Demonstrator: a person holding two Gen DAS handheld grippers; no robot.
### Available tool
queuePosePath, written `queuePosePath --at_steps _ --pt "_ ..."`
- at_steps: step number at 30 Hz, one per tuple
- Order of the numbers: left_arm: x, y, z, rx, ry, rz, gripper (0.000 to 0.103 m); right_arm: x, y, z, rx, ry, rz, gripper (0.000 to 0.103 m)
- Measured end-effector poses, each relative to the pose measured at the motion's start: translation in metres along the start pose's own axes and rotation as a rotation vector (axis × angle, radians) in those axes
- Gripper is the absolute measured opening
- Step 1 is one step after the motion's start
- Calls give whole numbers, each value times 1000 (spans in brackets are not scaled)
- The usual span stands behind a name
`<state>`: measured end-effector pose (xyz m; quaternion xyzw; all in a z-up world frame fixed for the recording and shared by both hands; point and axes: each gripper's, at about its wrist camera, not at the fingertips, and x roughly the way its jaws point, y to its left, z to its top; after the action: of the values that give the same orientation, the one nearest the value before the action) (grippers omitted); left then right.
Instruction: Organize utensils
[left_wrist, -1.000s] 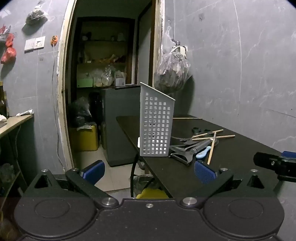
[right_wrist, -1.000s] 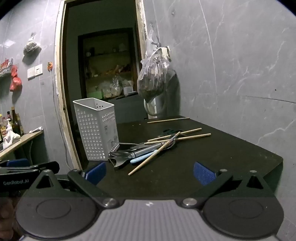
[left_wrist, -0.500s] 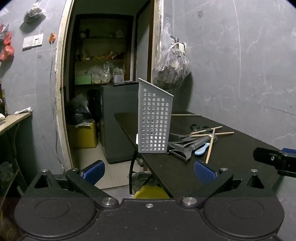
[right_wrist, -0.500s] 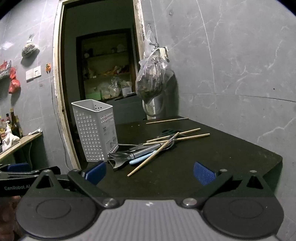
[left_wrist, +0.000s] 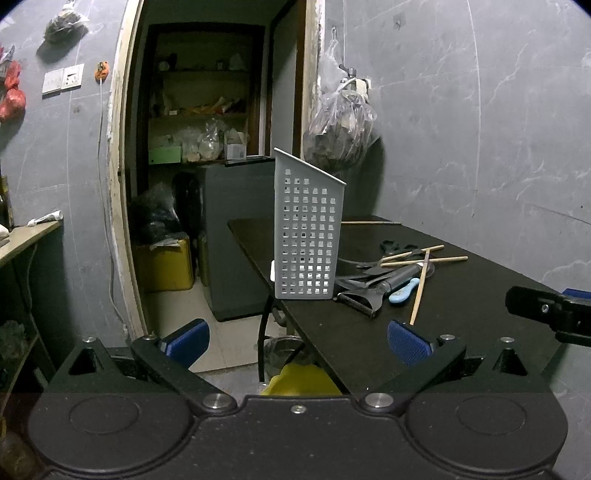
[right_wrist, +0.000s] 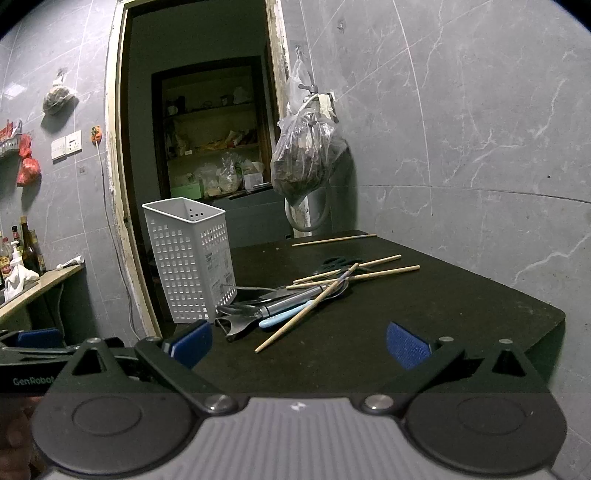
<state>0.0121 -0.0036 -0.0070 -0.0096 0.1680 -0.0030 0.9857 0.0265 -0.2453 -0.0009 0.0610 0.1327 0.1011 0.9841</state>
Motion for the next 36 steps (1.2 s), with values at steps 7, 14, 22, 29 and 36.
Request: queuePosePath --at_steps 7,14,22,29,36 --pt "1 0 2 -2 6 1 102 1 0 1 0 2 -2 103" --pt "4 0 1 -2 13 0 102 -3 0 1 2 1 -3 103" --pt "6 0 1 -1 25 0 102 6 1 -1 3 5 -7 103" --pt "7 -1 0 0 28 -1 102 5 1 -1 4 8 -7 103" --pt "9 -2 0 3 36 -3 102 5 1 -3 4 10 -8 103"
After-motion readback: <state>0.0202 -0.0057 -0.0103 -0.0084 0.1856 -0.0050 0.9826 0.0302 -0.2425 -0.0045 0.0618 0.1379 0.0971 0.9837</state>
